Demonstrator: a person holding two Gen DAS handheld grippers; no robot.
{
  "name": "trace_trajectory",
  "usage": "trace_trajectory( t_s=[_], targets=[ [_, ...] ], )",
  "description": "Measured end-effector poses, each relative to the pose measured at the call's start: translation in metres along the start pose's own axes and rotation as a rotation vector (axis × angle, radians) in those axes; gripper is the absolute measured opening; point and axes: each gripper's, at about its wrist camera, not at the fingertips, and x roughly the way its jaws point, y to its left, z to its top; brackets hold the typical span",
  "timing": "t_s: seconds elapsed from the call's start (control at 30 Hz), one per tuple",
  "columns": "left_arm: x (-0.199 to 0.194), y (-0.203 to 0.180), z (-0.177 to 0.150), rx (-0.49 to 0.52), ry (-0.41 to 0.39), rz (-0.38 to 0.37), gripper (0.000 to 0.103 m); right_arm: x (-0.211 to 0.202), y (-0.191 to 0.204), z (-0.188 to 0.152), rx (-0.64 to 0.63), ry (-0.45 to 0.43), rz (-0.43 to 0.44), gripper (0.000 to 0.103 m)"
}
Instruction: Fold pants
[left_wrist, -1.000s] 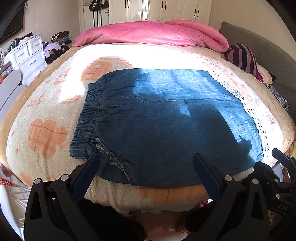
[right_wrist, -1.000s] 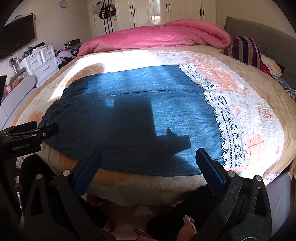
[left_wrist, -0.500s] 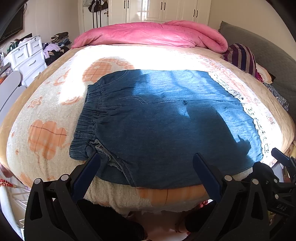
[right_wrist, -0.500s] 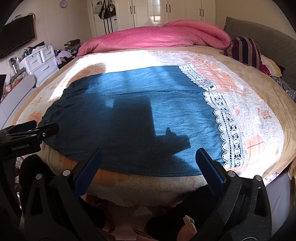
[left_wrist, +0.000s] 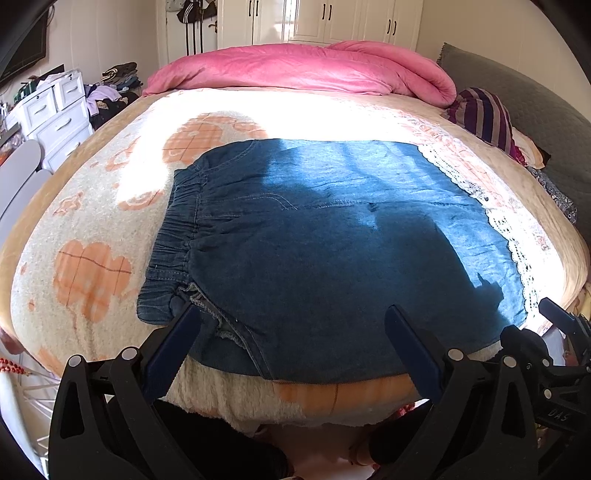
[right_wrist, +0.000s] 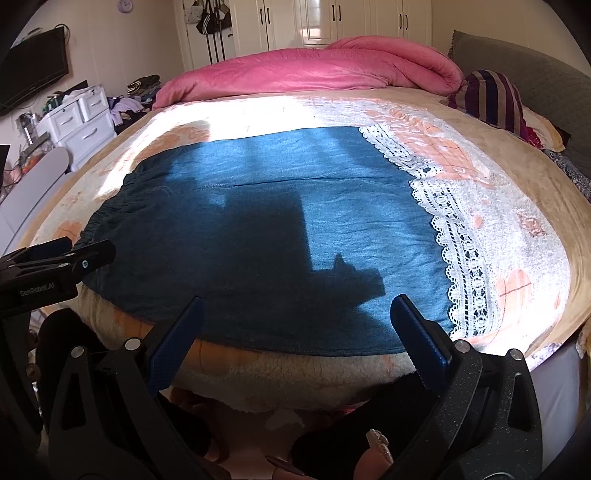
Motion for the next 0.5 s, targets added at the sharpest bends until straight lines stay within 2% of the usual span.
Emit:
trace_trajectory(
  t_s=[0.27, 0.5],
  targets=[
    [0.01, 0.011, 0.012, -0.024, -0.002, 0.018, 0.099, 0.015, 0.011, 0.013, -0.059, 0.024, 0.044, 0.095],
    [0.021, 0.032, 0.031, -0.044, -0.011, 0.049, 0.099, 0.041, 0.023, 0.044, -0.153, 0.044, 0.074, 0.095]
  ],
)
